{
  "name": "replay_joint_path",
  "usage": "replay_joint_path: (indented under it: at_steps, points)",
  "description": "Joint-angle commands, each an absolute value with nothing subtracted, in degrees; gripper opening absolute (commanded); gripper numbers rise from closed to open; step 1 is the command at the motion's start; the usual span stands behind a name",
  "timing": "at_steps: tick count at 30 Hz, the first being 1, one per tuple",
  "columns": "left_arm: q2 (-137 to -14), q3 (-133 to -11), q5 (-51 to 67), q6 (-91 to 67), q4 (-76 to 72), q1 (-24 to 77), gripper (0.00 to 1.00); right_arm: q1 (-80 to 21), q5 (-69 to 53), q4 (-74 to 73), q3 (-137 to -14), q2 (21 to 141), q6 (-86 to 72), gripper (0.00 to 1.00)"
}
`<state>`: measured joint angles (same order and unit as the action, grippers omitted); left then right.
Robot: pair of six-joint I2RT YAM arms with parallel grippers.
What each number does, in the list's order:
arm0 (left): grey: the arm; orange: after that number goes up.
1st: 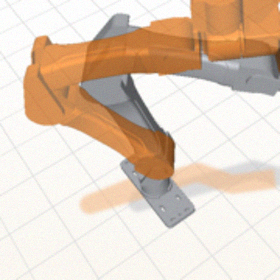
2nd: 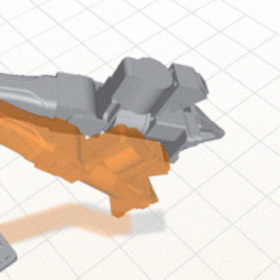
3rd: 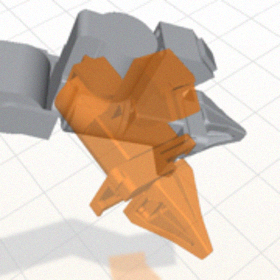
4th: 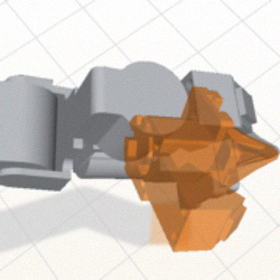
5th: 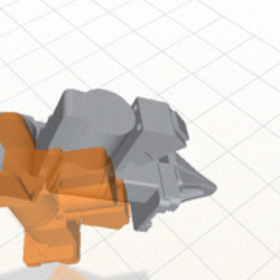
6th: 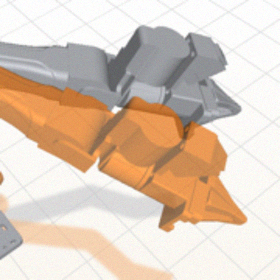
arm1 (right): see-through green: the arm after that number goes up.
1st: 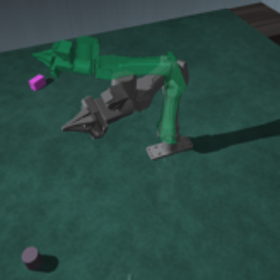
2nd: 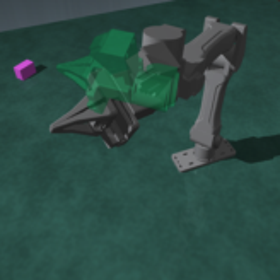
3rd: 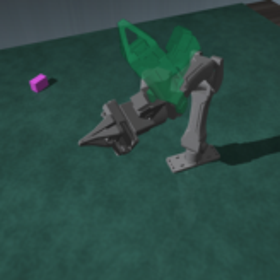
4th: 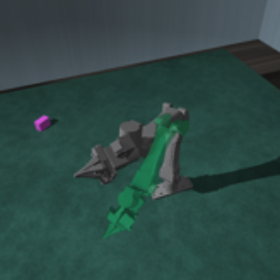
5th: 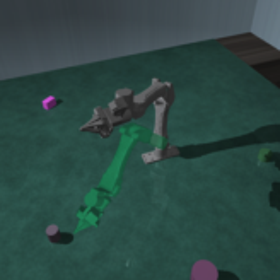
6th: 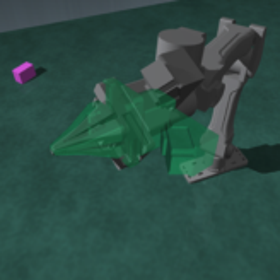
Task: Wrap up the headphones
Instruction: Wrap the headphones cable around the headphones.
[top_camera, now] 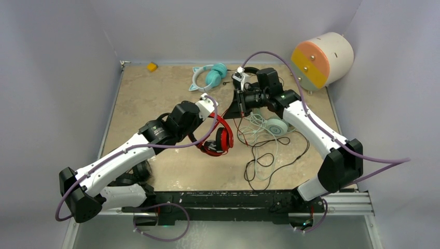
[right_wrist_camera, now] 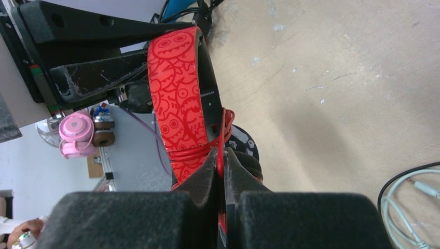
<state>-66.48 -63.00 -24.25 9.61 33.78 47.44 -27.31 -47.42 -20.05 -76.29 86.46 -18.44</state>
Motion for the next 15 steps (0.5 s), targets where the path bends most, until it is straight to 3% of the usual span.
replay_joint_path:
  at_steps: [1, 10, 13, 15]
  points:
    - [-66.18, -63.09, -26.15, 10.02, 38.17, 47.21, 0.00, -26.15, -47.76, -20.84, -81.27, 85.45, -16.08, 0.03]
    - [-65.92, -63.56, -27.06, 9.84, 38.70, 47.20, 0.00, -26.02, -47.59, -22.98, -80.81, 84.55, -13.86, 0.09]
    - [-65.92, -64.12, -27.67, 9.82, 39.25, 47.20, 0.00, -26.02, -47.55, -24.36, -80.86, 84.47, -12.33, 0.09]
    - [-65.98, -64.41, -28.00, 9.70, 39.42, 47.20, 0.00, -26.09, -48.08, -25.09, -80.77, 84.38, -11.79, 0.04]
